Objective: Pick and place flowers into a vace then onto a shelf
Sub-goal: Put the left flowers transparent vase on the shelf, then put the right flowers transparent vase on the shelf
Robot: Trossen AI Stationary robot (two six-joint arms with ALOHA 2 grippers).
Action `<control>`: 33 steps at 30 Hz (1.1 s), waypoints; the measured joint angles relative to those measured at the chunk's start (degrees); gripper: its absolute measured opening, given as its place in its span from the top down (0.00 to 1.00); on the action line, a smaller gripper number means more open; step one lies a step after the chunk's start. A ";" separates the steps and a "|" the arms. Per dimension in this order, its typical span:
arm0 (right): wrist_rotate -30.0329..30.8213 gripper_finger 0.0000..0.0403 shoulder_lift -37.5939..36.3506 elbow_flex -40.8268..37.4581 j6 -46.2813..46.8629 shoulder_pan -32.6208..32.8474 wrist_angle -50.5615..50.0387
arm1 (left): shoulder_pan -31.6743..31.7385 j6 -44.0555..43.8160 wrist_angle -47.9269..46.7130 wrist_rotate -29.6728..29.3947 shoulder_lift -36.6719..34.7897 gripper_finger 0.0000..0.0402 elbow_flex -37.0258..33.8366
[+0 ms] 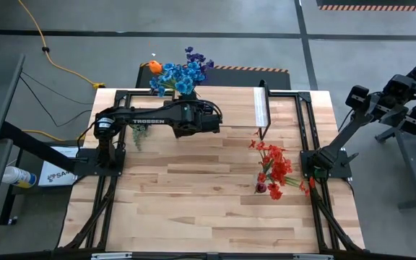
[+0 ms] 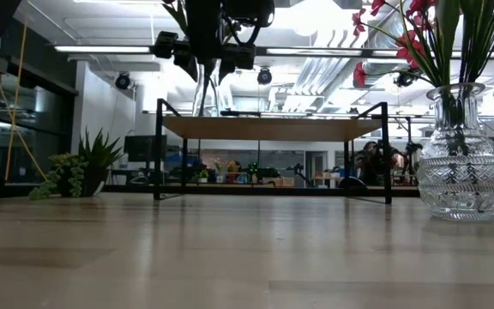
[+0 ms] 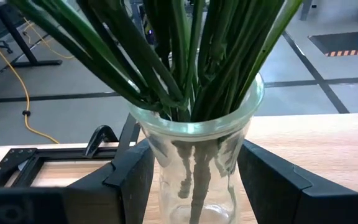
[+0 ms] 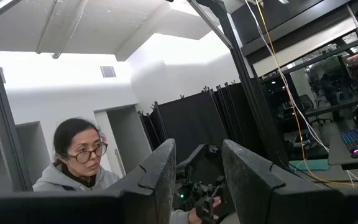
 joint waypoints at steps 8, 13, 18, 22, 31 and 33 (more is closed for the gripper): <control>-0.02 0.69 0.00 0.00 0.00 0.00 0.00 | 0.00 -0.02 0.09 -0.59 0.00 0.35 0.02; -0.02 0.69 0.02 0.00 0.00 0.00 0.00 | -0.02 0.05 0.10 -0.71 0.00 0.35 0.02; -0.02 0.69 0.00 0.00 0.00 0.00 -0.01 | -0.04 0.39 0.33 -1.35 0.00 0.31 0.02; -0.02 0.69 0.00 0.00 0.00 0.02 0.00 | -0.04 0.39 0.52 -1.35 0.00 0.18 0.04; -0.02 0.69 0.00 0.00 0.00 0.02 0.00 | -1.22 -0.23 0.77 -3.19 0.00 0.05 0.04; -0.01 0.69 0.00 0.00 0.00 0.01 0.00 | -1.93 -0.22 0.75 -4.00 0.00 0.08 0.04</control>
